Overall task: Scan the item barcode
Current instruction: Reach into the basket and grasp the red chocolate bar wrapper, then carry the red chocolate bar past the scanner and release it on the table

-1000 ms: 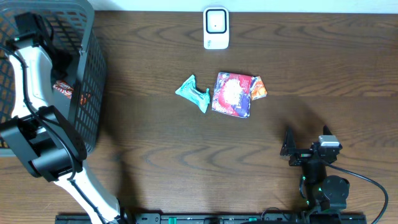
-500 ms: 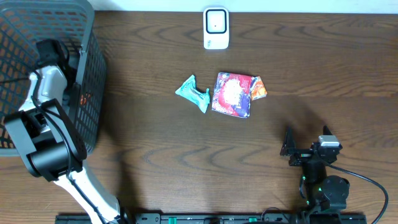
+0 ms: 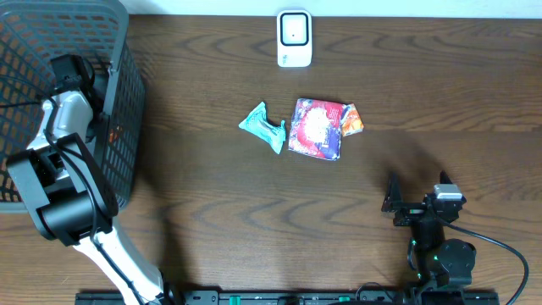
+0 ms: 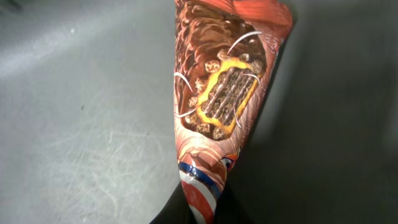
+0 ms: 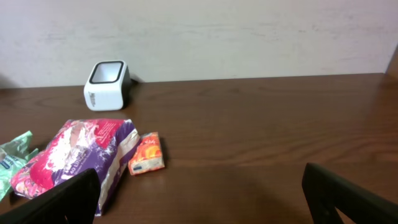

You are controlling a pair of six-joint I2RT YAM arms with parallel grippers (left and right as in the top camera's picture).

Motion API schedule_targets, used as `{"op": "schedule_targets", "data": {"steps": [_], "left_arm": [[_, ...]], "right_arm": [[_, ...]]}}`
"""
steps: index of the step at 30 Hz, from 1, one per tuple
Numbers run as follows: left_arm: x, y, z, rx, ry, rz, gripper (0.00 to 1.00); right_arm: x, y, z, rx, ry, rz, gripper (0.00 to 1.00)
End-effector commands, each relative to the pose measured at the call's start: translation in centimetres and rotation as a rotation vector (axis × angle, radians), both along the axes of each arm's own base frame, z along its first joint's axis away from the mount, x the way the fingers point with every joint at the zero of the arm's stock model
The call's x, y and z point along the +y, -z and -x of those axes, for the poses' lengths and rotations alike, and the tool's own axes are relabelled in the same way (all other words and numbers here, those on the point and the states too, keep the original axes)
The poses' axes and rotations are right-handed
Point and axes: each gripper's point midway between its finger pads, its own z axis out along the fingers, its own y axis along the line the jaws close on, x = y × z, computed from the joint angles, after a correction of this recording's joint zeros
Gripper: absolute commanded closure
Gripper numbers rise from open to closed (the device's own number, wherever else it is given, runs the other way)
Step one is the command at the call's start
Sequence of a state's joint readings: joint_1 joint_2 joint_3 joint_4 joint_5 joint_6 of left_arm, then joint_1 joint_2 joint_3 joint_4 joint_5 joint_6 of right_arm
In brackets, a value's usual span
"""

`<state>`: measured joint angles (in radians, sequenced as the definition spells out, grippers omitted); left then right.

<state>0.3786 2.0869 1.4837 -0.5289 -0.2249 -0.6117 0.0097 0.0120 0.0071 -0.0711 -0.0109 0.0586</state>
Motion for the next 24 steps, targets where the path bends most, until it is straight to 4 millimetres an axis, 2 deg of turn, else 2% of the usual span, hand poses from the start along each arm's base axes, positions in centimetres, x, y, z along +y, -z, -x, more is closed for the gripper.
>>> {"op": "schedule_targets", "data": {"steps": [1,2,5,8,9,10,13,16,17,19,22,23,24], "left_arm": [[-0.5,-3.5,-0.3,-0.043,0.045,-0.006,0.93],[-0.3,-7.0,-0.8,-0.118,0.045,-0.037,0.93],[-0.3,-14.1,-1.2,-0.271,0.047,-0.101,0.93],[-0.9,-22.5,-0.4,-0.465,0.059,-0.164,0.93],[-1.4,-24.9,0.0,-0.530,0.071,-0.175,0.93],[-2.4,-28.8,0.7,-0.635,0.097,-0.190,0.93],[-5.4,-35.4,2.2,-0.823,0.180,-0.199,0.93],[-10.2,-39.5,3.2,-0.959,0.324,-0.144,0.93],[-12.6,-40.7,3.2,-1.003,0.400,-0.108,0.93],[-17.0,-41.6,3.1,-1.044,0.522,-0.045,0.93],[-23.5,-41.1,2.3,-1.024,0.713,0.002,0.93],[-25.5,-40.4,2.0,-1.005,0.777,0.009,0.93],[-28.4,-39.1,1.4,-0.965,0.873,0.008,0.93]], "right_arm": [[0.1,0.1,0.0,0.000,-0.003,0.012,0.01],[0.1,0.1,0.0,0.000,-0.003,0.012,0.01],[0.1,0.1,0.0,0.000,-0.003,0.012,0.01],[0.1,0.1,0.0,0.000,-0.003,0.012,0.01],[0.1,0.1,0.0,0.000,-0.003,0.012,0.01],[0.1,0.1,0.0,0.000,-0.003,0.012,0.01],[0.1,0.1,0.0,0.000,-0.003,0.012,0.01],[0.1,0.1,0.0,0.000,-0.003,0.012,0.01],[0.1,0.1,0.0,0.000,-0.003,0.012,0.01],[0.1,0.1,0.0,0.000,-0.003,0.012,0.01],[0.1,0.1,0.0,0.000,-0.003,0.012,0.01],[0.1,0.1,0.0,0.000,-0.003,0.012,0.01],[0.1,0.1,0.0,0.000,-0.003,0.012,0.01]]}}
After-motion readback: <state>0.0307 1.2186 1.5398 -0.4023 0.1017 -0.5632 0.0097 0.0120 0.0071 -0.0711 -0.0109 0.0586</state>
